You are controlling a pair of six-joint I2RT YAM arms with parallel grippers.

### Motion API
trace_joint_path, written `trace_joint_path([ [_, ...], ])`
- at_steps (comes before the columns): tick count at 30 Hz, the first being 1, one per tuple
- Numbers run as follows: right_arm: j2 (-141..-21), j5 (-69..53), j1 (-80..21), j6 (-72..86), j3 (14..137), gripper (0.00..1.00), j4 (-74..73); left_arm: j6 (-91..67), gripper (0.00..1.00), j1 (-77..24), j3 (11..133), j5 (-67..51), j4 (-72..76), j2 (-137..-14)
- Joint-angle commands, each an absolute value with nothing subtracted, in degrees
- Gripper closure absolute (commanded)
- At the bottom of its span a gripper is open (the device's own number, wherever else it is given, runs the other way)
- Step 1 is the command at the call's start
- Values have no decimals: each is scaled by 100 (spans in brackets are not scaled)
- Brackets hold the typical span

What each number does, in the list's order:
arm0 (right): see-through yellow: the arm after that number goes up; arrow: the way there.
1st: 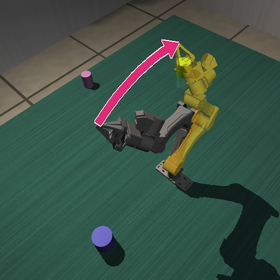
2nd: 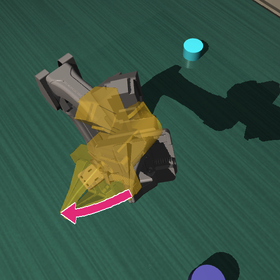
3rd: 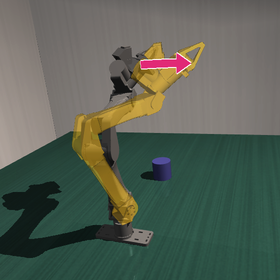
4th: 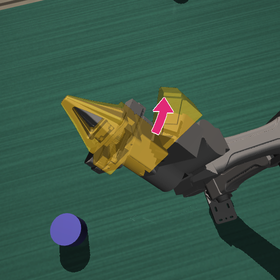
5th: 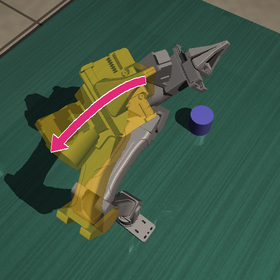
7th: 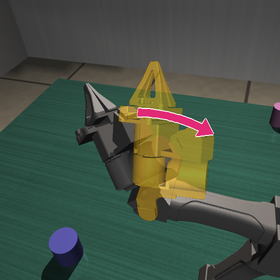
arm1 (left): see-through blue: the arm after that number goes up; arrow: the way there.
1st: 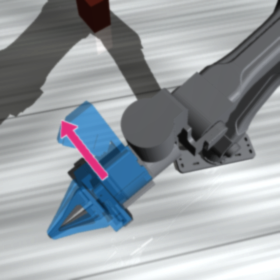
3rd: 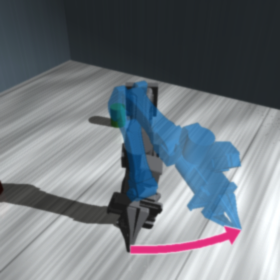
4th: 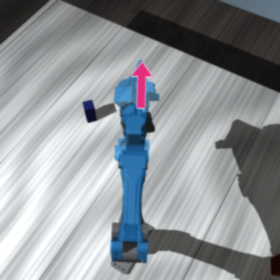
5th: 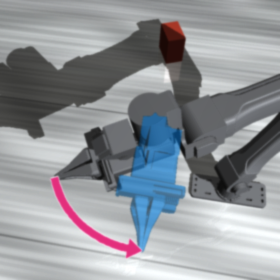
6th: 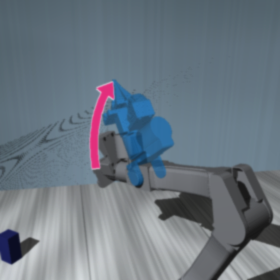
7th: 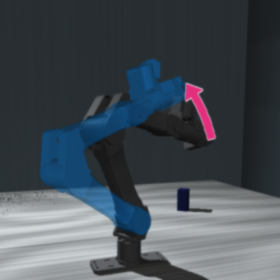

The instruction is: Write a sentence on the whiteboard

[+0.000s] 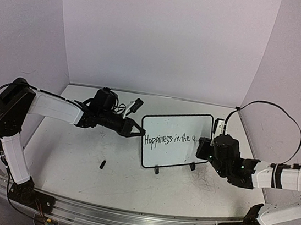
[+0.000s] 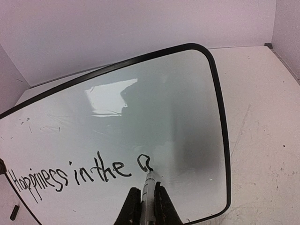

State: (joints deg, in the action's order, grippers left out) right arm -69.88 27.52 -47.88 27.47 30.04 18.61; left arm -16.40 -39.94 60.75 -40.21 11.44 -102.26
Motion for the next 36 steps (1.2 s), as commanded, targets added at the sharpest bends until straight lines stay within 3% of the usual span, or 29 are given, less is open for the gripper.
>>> trace_joint_path([
  [1, -6845, 2875, -4761, 2722, 2985, 100, 1783, -1626, 100, -4104, 6225, -4140, 826, -10142],
  [8, -6452, 2608, -4762, 2640, 2977, 100, 2106, -1626, 100, -4105, 6219, -4140, 827, -10127],
  [36, -6904, 2970, -4746, 2424, 3272, 100, 2381, -1603, 100, -4114, 6207, -4143, 818, -10095],
])
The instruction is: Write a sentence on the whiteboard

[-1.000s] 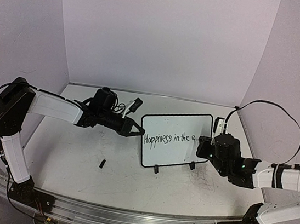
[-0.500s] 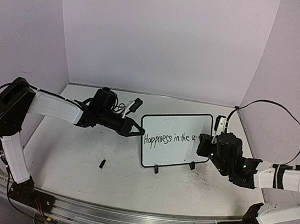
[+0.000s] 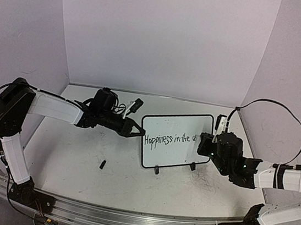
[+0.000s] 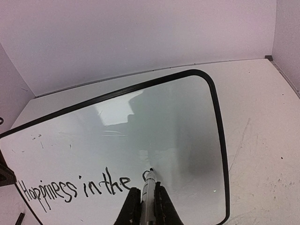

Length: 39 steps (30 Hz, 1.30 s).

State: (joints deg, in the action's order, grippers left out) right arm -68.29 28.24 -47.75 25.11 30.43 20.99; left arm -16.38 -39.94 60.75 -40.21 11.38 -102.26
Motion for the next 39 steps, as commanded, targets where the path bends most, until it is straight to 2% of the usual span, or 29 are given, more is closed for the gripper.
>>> trace_joint_path([
  [1, -6917, 2972, -4743, 2419, 3272, 100, 2392, -1606, 100, -4112, 6209, -4141, 819, -10091],
  [12, -7021, 3137, -4719, 2502, 3213, 100, 2237, -1606, 100, -4113, 6213, -4140, 822, -10072],
  [20, -6580, 3007, -4719, 2518, 3088, 100, 2150, -1608, 100, -4114, 6214, -4148, 817, -10101],
  [39, -6902, 2965, -4720, 2683, 3118, 100, 2030, -1617, 100, -4113, 6215, -4166, 820, -10107],
])
